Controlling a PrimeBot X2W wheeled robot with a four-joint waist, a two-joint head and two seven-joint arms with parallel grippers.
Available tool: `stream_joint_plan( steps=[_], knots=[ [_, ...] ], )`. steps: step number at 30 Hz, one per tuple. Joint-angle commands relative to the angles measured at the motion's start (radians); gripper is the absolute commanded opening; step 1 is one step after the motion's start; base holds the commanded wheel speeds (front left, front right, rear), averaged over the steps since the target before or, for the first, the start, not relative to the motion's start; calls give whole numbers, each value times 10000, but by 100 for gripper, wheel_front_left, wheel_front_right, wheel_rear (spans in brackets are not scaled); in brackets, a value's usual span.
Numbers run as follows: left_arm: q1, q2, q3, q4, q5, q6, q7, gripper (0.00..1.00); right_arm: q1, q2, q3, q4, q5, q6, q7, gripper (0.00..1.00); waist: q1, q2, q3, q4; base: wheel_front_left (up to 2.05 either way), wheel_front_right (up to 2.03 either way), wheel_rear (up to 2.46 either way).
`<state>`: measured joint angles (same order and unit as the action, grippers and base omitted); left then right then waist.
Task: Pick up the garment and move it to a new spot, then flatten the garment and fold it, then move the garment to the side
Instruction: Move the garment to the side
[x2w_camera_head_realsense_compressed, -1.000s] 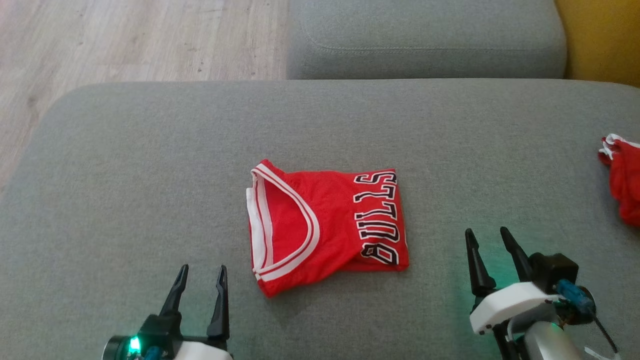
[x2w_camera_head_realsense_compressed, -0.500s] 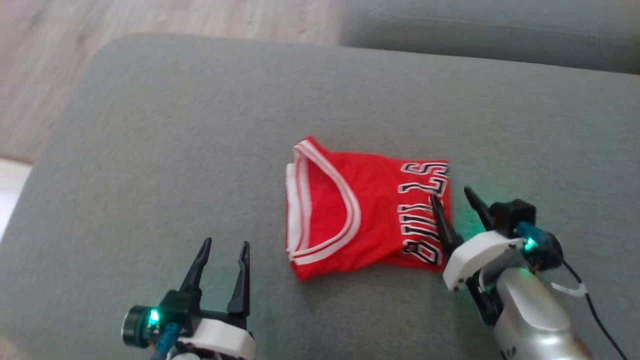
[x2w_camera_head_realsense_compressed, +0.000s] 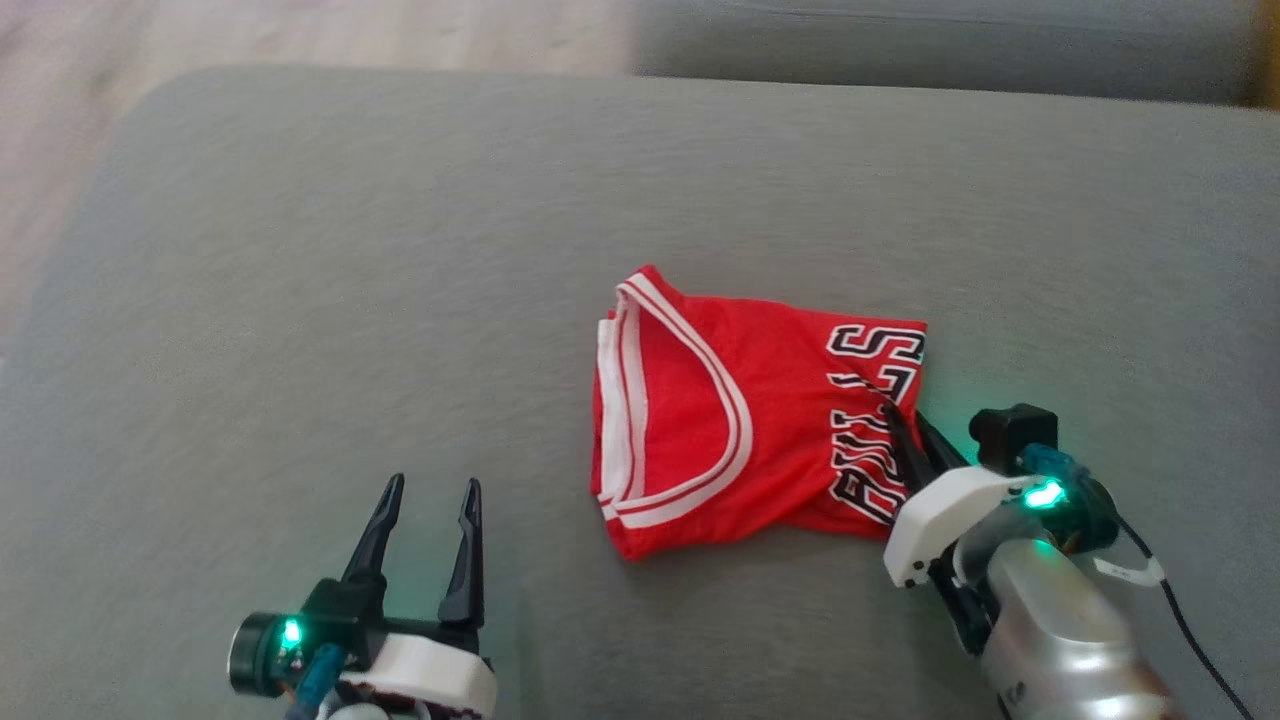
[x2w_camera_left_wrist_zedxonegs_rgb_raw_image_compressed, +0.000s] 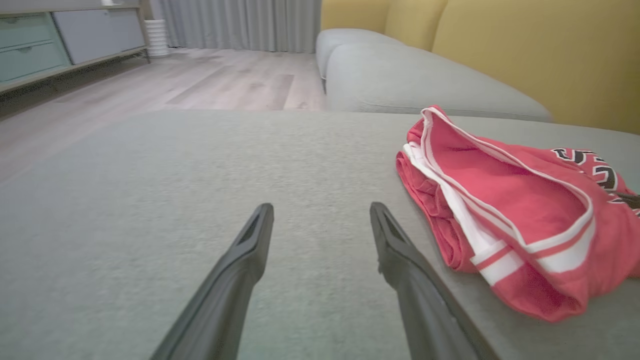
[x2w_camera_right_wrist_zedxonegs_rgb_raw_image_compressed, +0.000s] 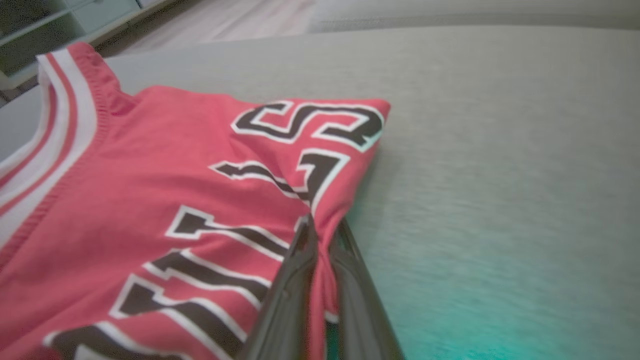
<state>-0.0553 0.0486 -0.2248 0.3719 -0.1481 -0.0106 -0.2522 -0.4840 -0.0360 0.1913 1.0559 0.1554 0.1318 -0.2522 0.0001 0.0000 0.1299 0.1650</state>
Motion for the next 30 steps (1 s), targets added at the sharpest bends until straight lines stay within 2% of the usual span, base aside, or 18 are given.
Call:
stream_joint_plan(
  steps=[1, 9, 14, 21, 27, 30],
  knots=[
    [-383, 16, 322, -355, 101, -87, -95, 100, 88, -143, 22, -1, -83, -11, -69, 0, -1, 0, -297, -1598, 0, 0, 0],
    [-877, 16, 14, -434, -29, -192, -95, 100, 347, -143, 339, -720, 177, -11, -92, 0, -1, 0, -266, -4698, 0, 0, 0],
    [-1201, 16, -348, -510, -223, -221, -95, 100, 538, -143, 561, -1194, 494, -11, -93, 0, -1, 0, -31, -5681, 0, 0, 0],
    [-1445, 16, -777, -430, -316, -211, -95, 100, 249, -143, 395, -1577, 16, -11, -94, 0, -1, 0, 386, -5786, 0, 0, 0],
    [-1582, 16, -840, -229, -88, -360, -95, 100, -1027, -422, -18, -1623, -605, -11, -94, 0, -1, 0, 857, -5261, 0, 0, 0],
    [-1699, 16, -883, -144, 96, -459, -95, 100, -2222, -887, -378, -1390, -1142, -11, -78, 0, -1, 0, 1199, -4800, 0, 0, 0]
  ],
)
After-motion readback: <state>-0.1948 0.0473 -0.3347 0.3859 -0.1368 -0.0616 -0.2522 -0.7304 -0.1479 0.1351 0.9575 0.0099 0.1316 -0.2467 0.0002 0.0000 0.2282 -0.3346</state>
